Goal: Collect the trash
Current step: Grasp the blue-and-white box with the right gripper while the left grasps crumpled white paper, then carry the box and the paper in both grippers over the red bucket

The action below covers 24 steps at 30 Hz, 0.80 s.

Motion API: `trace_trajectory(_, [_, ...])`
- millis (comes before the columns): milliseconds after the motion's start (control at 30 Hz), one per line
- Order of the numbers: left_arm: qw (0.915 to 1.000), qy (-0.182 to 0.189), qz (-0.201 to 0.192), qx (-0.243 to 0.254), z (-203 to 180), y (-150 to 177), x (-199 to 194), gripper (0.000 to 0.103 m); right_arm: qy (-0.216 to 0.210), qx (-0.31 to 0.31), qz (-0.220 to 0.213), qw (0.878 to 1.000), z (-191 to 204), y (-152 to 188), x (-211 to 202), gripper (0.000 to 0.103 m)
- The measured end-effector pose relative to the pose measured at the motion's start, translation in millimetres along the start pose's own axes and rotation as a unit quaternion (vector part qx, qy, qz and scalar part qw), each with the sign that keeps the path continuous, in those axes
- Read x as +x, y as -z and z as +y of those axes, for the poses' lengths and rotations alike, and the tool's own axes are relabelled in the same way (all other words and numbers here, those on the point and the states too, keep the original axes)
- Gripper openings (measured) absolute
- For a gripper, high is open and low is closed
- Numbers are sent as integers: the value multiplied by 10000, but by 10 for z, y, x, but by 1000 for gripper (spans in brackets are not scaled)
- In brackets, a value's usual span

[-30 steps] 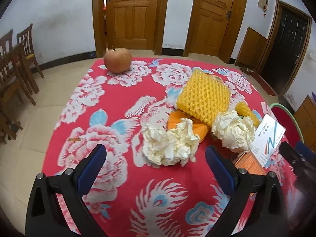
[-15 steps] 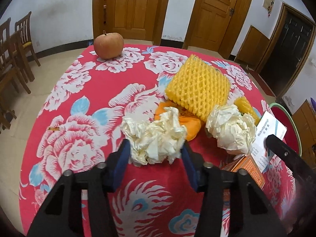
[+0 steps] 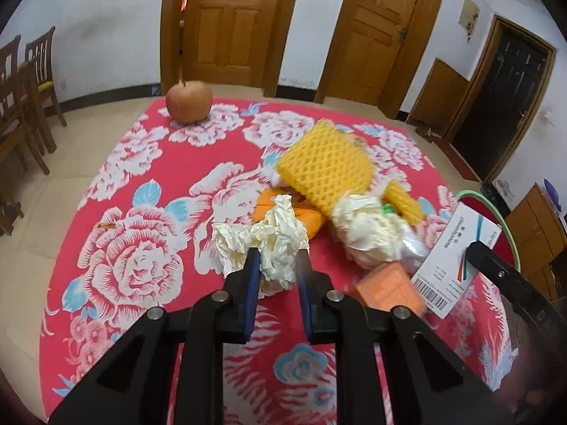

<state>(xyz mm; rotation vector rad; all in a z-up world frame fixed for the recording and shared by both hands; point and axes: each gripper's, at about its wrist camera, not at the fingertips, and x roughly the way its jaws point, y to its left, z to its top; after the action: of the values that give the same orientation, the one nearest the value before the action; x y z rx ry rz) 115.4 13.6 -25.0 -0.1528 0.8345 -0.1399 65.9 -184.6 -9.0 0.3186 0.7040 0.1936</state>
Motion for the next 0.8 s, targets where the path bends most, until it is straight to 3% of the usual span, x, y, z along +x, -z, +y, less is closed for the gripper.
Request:
trace_trajectory(333, [9984, 255, -376, 344, -411, -89, -396, 19, 23, 5, -511, 9987, -102, -48, -501, 24])
trace_trajectory(800, [9894, 1004, -207, 1029, -1287, -307, -276, 19, 669, 535, -1160, 9895, -744, -240, -1002, 24])
